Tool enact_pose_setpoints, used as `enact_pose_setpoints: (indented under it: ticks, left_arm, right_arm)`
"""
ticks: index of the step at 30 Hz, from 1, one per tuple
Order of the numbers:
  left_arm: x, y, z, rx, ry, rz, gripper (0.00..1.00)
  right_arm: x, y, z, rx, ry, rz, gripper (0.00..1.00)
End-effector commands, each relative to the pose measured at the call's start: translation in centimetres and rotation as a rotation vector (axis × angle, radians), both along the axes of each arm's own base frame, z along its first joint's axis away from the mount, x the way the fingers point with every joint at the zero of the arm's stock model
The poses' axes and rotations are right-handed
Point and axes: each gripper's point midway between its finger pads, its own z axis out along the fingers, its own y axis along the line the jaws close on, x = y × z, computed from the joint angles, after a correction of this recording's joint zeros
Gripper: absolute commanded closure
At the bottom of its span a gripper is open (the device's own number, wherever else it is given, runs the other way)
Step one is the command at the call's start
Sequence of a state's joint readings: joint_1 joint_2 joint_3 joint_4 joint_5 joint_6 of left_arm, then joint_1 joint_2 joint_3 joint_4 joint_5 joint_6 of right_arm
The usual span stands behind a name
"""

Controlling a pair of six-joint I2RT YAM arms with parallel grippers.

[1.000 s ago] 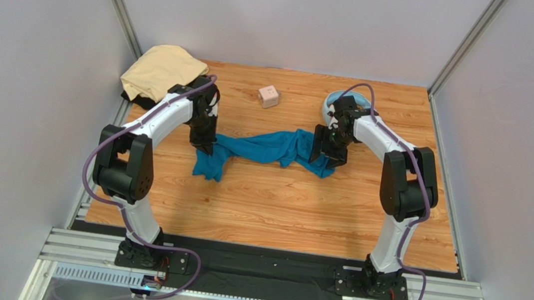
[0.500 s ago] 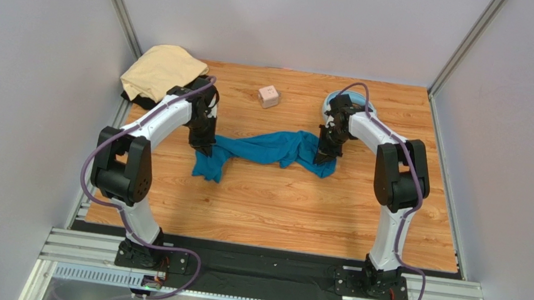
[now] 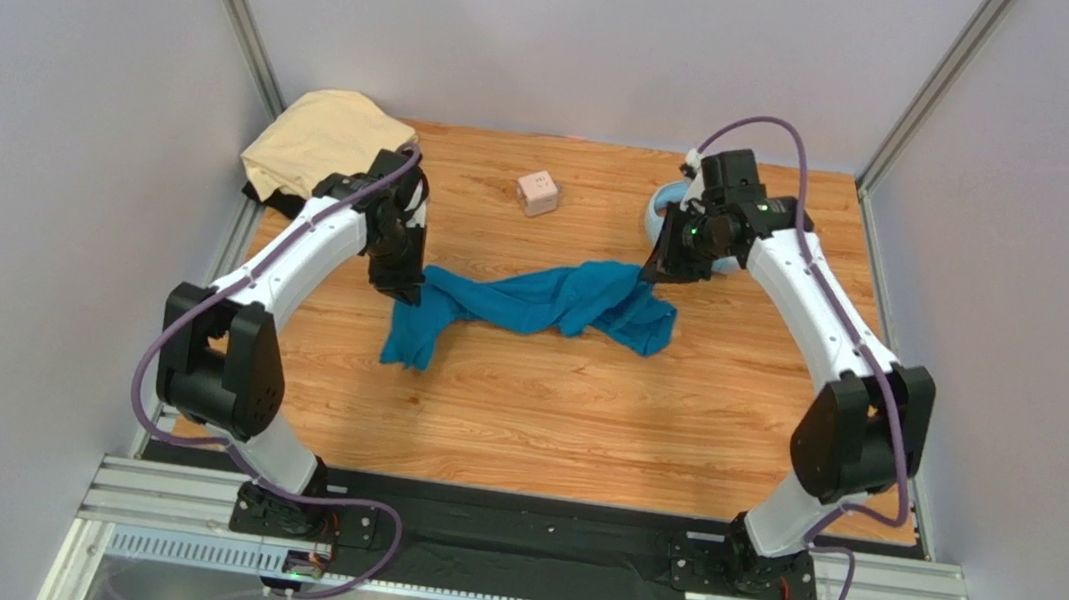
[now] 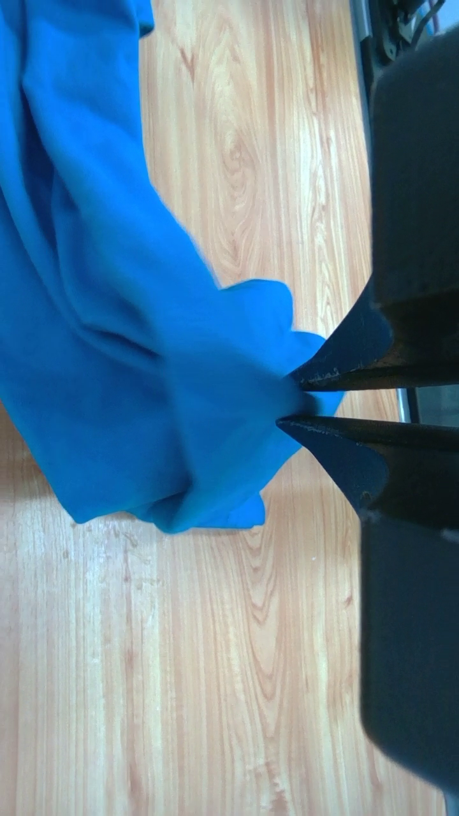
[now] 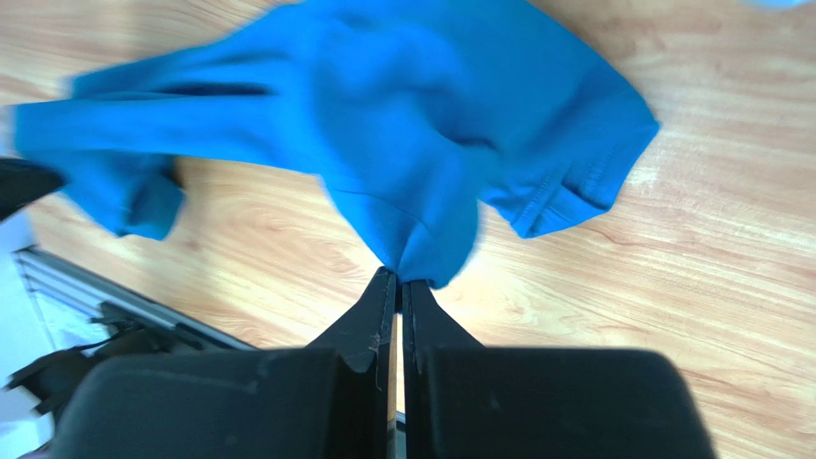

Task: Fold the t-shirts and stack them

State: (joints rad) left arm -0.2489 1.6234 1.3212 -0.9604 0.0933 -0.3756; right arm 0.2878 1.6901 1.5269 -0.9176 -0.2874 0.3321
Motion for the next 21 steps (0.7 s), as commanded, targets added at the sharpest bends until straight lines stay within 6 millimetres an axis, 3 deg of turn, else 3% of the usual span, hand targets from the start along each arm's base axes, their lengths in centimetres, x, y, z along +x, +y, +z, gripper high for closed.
enact_pose_setpoints:
  ticks: [1,8,11,14,17,21]
  left_arm:
    - [0.1,0.5,2.5,0.015,-0.093,-0.013,0.76]
    - [-2.5,1.2,2.8,0.011,-0.117,-0.025,0.75]
    - [-3.7,1.7,3.5,0.012,-0.157,-0.038,0.68]
    - [-4.9,2.0,4.6,0.002,-0.215,-0.050,0.68]
    - [-5.8,1.7,5.7,-0.037,-0.273,-0.064,0.65]
    - [-6.9,1.3,6.0,-0.077,-0.292,-0.080,0.64]
  right_arm:
    - [-0.8,0.6,8.8,0.094,-0.186,0.017,1.00]
    - [-3.5,0.4,19.1,0.202,-0.412,0.018,1.00]
    - [-5.7,0.0,22.5,0.254,-0.472,0.006,1.00]
    - [-8.1,-0.5,25.4,0.298,-0.537,-0.003,1.00]
    - [-9.6,-1.0,25.8,0.315,-0.551,-0.022,1.00]
    - [-10.3,-0.6,23.4,0.338,-0.454,-0.039,1.00]
